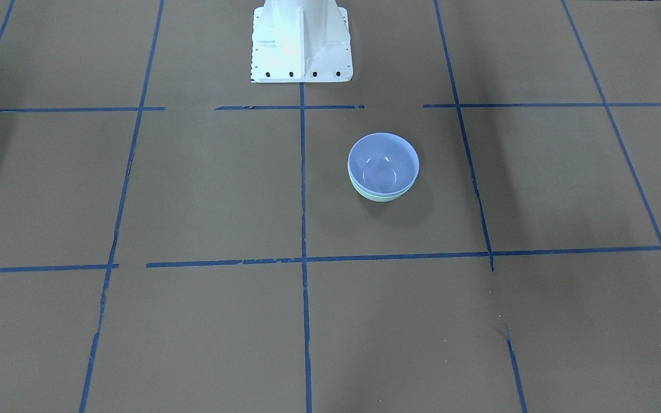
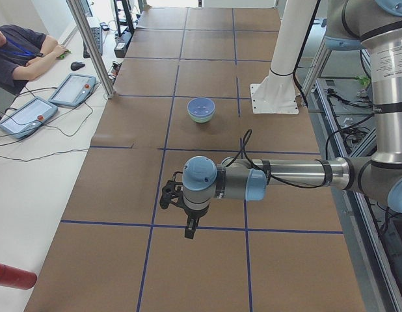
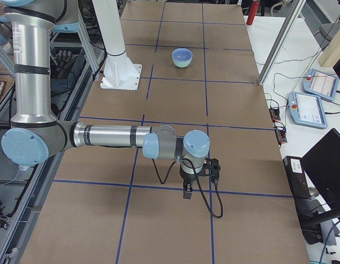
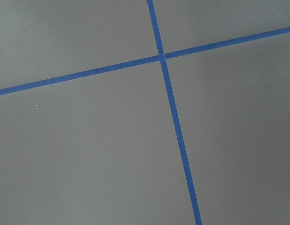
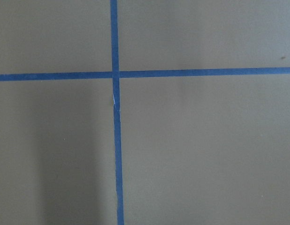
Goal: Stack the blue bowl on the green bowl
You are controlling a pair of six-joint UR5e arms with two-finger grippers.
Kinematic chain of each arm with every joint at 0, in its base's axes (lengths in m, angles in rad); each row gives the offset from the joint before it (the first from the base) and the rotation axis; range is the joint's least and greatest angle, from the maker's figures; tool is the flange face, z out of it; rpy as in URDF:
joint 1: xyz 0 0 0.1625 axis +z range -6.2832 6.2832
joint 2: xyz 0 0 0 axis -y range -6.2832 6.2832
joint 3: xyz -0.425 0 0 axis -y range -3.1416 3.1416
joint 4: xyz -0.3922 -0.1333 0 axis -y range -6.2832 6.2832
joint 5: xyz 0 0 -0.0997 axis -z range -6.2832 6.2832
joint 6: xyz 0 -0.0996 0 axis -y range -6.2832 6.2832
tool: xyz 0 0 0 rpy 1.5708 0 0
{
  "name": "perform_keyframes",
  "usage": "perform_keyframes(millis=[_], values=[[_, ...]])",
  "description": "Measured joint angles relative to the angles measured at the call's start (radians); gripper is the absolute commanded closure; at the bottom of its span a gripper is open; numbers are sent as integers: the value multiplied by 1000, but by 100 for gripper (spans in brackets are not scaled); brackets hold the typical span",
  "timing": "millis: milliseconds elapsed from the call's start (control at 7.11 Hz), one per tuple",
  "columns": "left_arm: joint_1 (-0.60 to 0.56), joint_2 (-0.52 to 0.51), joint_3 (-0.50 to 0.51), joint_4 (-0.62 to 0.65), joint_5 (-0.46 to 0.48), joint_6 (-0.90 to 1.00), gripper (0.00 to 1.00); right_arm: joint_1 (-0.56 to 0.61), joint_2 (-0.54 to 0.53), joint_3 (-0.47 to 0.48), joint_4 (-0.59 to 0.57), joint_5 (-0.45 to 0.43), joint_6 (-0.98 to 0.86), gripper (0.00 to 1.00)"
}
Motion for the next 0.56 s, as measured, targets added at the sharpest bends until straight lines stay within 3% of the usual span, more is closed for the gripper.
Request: perform_keyframes(millis=[562], values=[[0, 9, -14, -3, -2, 3, 0, 0, 0, 0, 0, 0, 0, 0]])
